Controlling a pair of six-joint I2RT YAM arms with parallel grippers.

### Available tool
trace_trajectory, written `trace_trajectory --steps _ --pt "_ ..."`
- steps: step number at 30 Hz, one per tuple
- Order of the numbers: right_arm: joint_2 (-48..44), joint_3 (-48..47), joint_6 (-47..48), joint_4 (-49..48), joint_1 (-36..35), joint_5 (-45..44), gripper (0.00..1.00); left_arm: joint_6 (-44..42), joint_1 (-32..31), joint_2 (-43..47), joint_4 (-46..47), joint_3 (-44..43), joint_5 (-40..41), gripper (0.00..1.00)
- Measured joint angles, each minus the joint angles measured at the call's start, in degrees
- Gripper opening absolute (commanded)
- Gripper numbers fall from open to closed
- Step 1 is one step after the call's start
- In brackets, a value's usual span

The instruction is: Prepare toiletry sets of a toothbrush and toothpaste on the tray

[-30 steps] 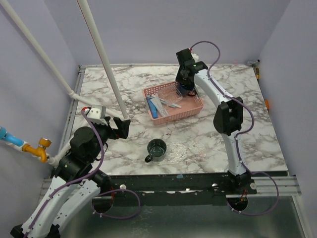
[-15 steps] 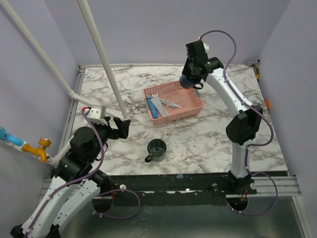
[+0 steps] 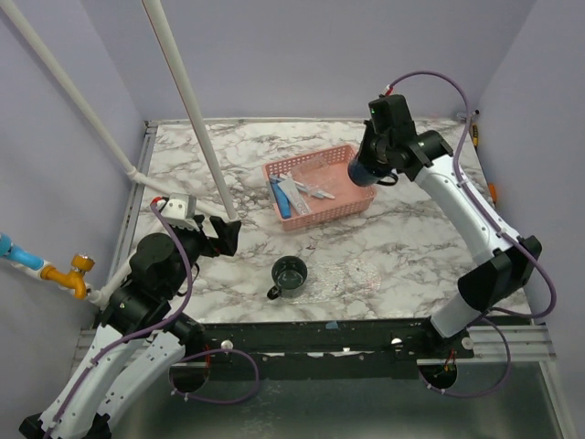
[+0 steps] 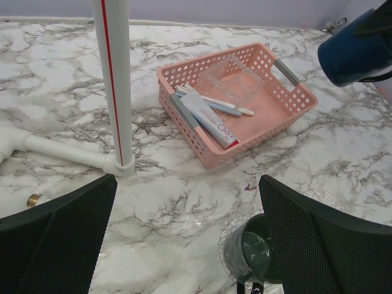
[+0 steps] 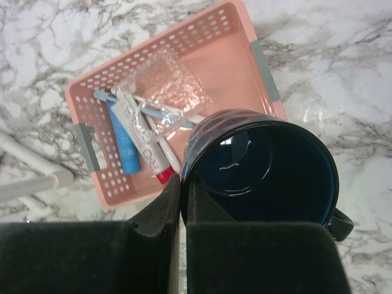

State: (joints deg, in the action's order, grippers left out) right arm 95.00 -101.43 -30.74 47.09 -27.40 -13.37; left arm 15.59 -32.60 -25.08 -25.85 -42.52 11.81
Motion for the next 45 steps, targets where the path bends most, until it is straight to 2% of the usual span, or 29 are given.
trace_trajectory --steps 12,21,33,45 --pt "-15.2 16.7 -2.0 3.3 -5.4 -0.1 0.0 0.0 0.0 -0.1 0.0 0.0 0.0 0.99" --pt "-22.1 29.4 -9.6 4.4 -10.8 -3.8 0.0 0.0 0.0 -0.1 0.0 0.0 0.0 0.99" --pt "-25.9 40.3 -24.7 5.6 -21.5 -11.0 0.0 0.0 0.0 -0.1 0.0 0.0 -0.5 0.99" --pt "-22.7 43.1 -36.9 6.5 -30.3 -16.1 0.0 0.0 0.0 -0.1 0.0 0.0 -0.6 0.99"
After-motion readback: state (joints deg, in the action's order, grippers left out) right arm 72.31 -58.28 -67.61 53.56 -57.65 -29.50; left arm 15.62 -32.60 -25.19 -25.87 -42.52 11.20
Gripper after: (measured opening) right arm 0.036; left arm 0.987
